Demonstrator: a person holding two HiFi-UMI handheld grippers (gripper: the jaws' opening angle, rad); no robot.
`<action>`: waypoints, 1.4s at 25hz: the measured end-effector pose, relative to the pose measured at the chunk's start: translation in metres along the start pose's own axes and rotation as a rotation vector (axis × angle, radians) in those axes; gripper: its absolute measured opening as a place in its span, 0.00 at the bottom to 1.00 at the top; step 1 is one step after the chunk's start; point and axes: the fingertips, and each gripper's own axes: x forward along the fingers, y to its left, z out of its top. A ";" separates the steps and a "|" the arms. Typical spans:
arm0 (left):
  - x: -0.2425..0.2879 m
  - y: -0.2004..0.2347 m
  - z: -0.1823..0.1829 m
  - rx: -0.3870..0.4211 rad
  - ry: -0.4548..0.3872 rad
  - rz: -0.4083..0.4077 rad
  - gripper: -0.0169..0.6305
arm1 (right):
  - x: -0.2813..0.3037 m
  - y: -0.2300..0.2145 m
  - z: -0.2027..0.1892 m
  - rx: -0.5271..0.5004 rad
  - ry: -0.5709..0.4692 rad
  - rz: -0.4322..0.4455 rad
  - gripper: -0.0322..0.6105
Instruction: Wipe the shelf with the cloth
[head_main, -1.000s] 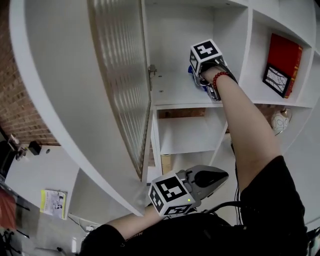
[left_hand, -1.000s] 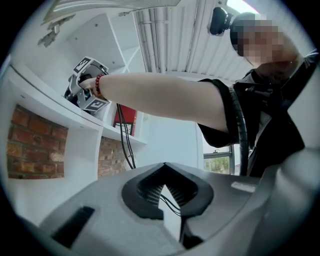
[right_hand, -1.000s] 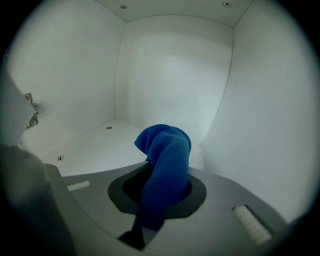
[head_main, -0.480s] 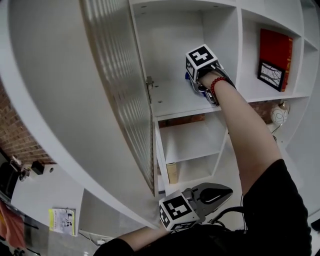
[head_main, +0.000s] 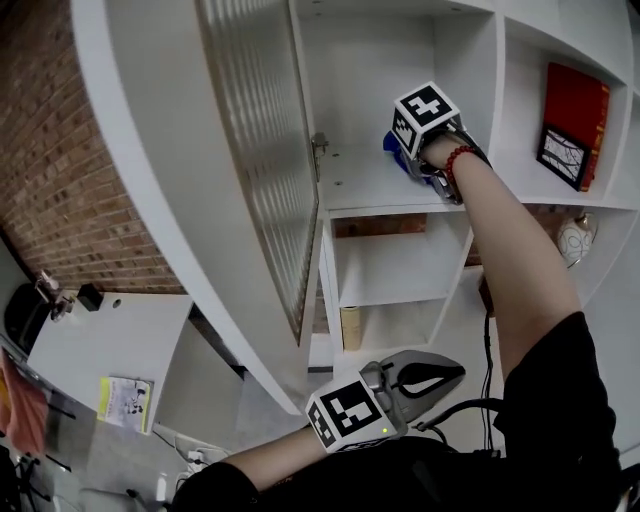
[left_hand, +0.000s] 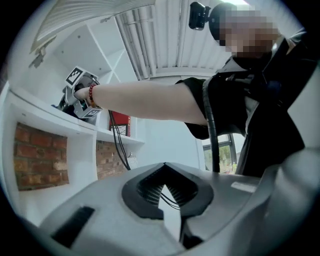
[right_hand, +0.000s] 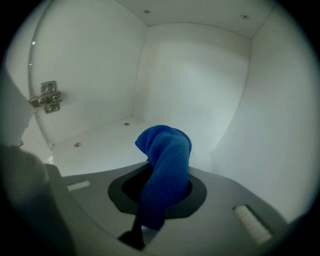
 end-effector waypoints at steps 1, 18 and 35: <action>0.000 0.000 0.002 0.020 0.001 0.011 0.03 | -0.002 0.012 0.003 -0.046 -0.002 0.051 0.14; 0.008 0.015 0.019 0.075 -0.026 0.130 0.03 | -0.001 0.141 0.045 -0.208 -0.068 0.423 0.14; 0.027 0.020 0.014 0.011 -0.020 0.141 0.03 | 0.000 0.091 0.028 -0.141 -0.056 0.232 0.13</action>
